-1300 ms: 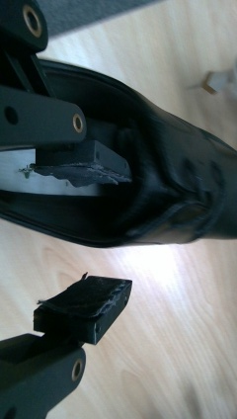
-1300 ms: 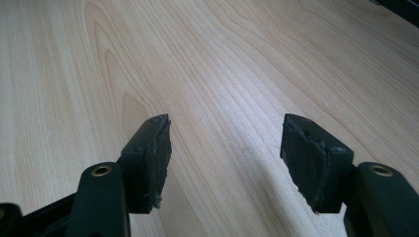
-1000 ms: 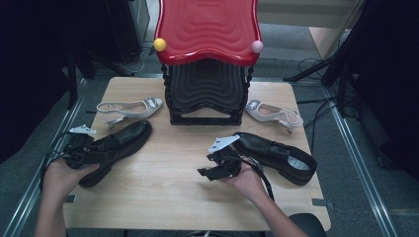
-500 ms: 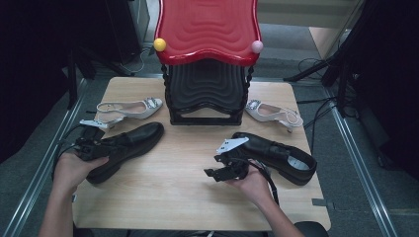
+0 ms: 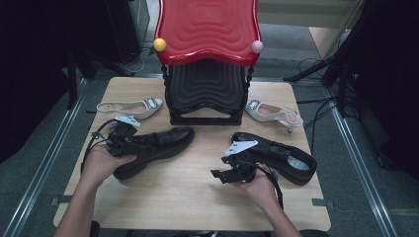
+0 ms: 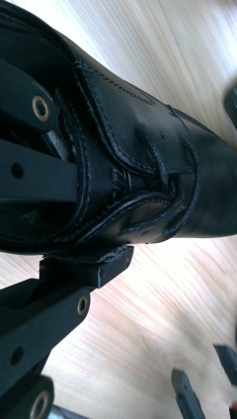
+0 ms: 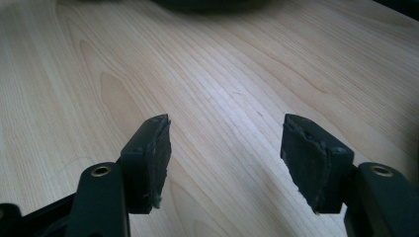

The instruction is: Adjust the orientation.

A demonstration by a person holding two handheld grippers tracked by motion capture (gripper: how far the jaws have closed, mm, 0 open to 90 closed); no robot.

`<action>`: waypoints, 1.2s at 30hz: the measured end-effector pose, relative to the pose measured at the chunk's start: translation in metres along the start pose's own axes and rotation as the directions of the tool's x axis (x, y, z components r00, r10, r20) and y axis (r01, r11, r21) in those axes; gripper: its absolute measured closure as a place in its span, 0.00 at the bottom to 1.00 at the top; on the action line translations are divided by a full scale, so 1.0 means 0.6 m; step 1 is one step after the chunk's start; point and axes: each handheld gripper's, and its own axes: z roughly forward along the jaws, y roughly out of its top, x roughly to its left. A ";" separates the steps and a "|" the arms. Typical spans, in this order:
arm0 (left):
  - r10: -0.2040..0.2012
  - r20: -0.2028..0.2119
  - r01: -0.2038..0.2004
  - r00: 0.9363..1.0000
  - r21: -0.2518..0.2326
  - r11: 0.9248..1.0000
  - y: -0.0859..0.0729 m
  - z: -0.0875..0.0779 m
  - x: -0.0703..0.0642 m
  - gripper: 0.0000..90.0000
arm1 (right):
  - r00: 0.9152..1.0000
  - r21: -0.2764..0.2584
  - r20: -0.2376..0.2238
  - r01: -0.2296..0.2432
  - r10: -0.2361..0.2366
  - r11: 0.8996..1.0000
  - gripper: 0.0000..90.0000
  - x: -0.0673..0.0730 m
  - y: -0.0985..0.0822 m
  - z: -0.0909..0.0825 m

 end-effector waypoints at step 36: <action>0.133 0.058 -0.134 0.989 0.009 0.991 0.037 0.084 -0.104 0.69 | 0.995 -0.102 0.051 -0.081 0.087 0.991 0.45 -0.015 -0.015 -0.016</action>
